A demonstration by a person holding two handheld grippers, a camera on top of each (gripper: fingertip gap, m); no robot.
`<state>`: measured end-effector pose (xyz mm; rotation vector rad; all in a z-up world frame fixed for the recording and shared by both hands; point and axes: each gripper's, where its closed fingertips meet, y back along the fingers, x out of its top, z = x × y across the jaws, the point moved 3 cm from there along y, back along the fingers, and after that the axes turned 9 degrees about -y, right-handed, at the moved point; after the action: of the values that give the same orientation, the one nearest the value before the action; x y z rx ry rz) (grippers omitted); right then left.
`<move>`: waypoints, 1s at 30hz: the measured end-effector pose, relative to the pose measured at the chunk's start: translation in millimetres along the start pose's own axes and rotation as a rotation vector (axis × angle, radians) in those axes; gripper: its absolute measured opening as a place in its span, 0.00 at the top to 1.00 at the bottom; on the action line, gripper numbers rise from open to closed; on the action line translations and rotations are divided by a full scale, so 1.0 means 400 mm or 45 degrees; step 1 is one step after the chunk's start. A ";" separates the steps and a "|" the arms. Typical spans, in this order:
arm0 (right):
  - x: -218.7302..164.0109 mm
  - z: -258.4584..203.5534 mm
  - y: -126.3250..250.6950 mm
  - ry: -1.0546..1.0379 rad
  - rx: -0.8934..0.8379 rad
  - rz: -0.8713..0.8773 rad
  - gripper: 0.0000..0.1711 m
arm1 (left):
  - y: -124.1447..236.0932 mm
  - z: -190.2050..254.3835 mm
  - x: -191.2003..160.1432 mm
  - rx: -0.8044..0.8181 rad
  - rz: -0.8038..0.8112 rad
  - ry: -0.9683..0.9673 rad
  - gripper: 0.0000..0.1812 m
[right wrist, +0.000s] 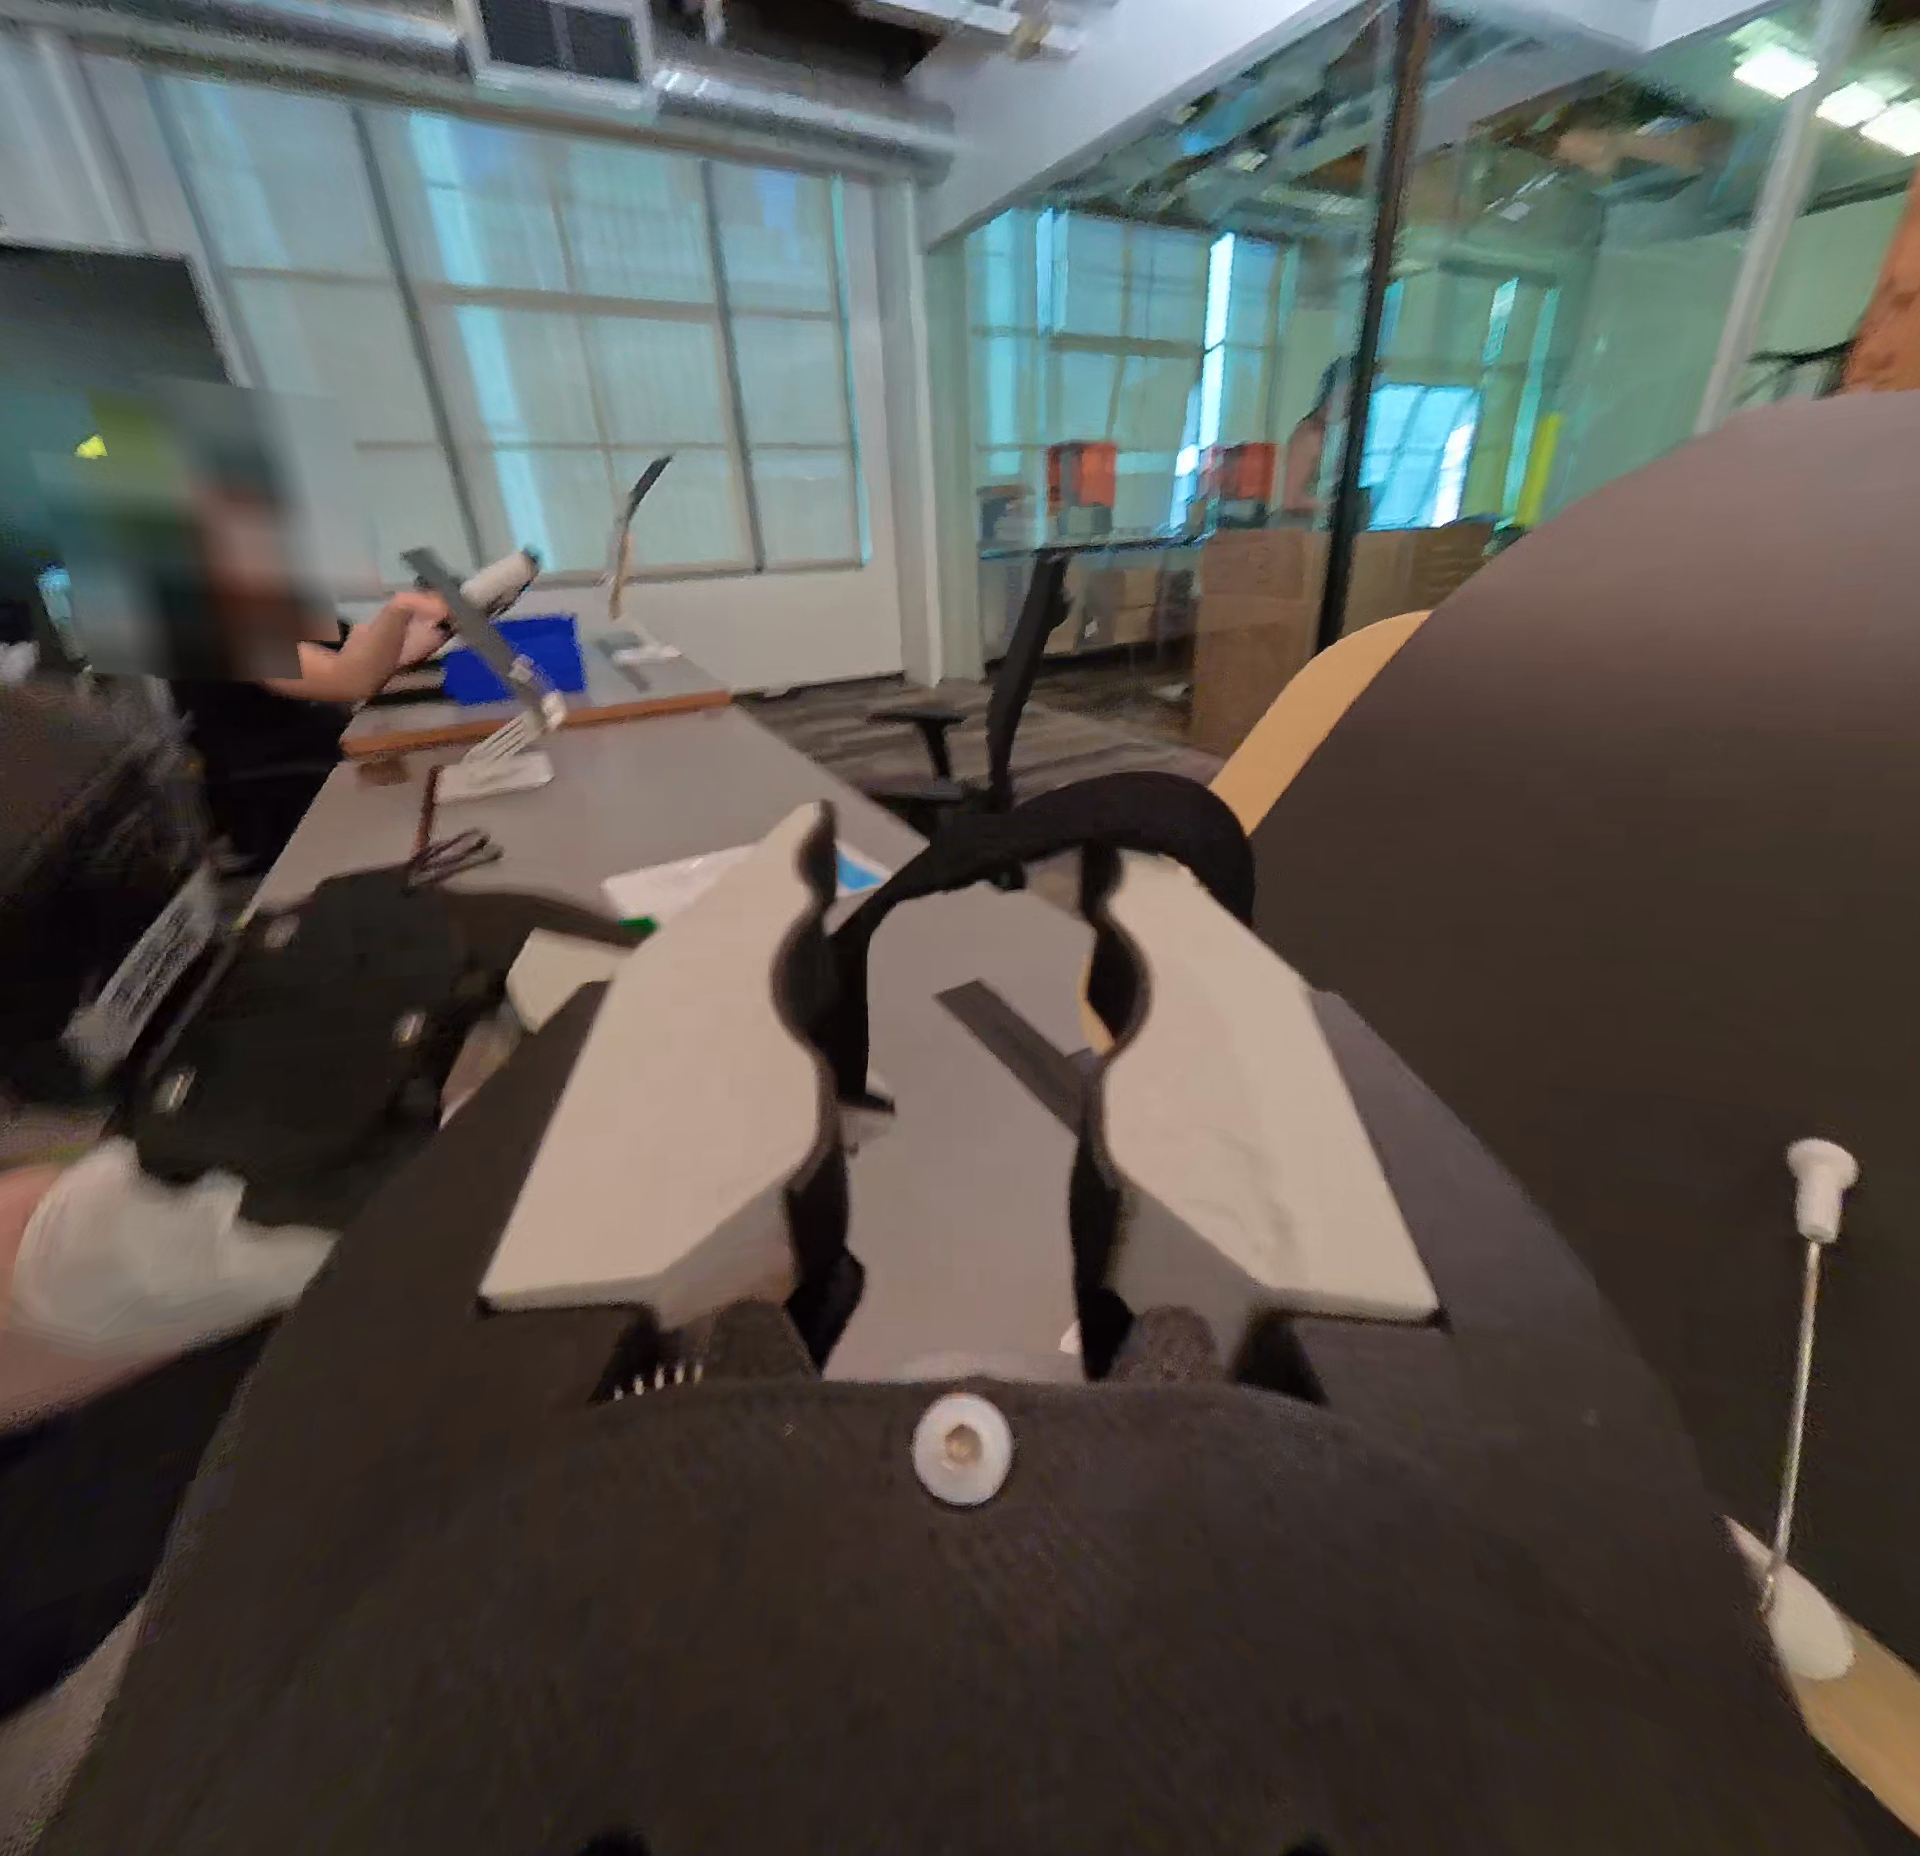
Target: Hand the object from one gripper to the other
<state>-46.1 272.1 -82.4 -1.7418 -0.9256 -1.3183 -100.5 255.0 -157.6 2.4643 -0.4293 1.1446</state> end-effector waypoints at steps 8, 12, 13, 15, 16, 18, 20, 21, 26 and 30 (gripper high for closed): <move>-0.111 -0.007 0.148 0.319 0.298 -0.580 0.74 | 0.085 -0.071 -0.008 -0.631 -0.342 -0.154 1.00; -0.144 -0.061 0.217 0.517 0.476 -0.698 0.81 | 0.122 -0.084 0.005 -0.899 -0.498 -0.233 1.00; -0.146 -0.084 0.226 0.544 0.533 -0.698 0.81 | 0.129 -0.083 0.007 -0.952 -0.528 -0.279 1.00; -0.145 -0.127 0.229 0.579 0.636 -0.669 0.80 | 0.163 -0.054 0.003 -1.157 -0.618 -0.370 1.00; -0.144 -0.144 0.224 0.570 0.677 -0.652 0.79 | 0.177 -0.043 -0.002 -1.236 -0.662 -0.419 1.00; -0.134 -0.167 0.200 0.603 0.706 -0.571 0.81 | 0.212 -0.013 -0.008 -1.439 -0.719 -0.492 1.00; -0.113 -0.181 0.164 0.703 0.658 -0.431 0.81 | 0.246 0.015 -0.012 -1.626 -0.735 -0.543 1.00; -0.108 -0.188 0.146 0.792 0.618 -0.379 0.81 | 0.261 0.025 -0.010 -1.707 -0.741 -0.542 1.00; -0.154 -0.269 0.086 1.403 0.494 -0.326 0.84 | 0.319 0.039 0.009 -2.012 -0.742 -0.449 1.00; -0.202 -0.384 0.066 1.689 0.553 -0.320 0.79 | 0.380 0.022 -0.009 -2.145 -0.898 -0.485 1.00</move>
<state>-105.5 115.8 -135.8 -0.2012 -0.5309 -1.8144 -161.9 117.8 -132.8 1.0441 -0.3202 -0.1493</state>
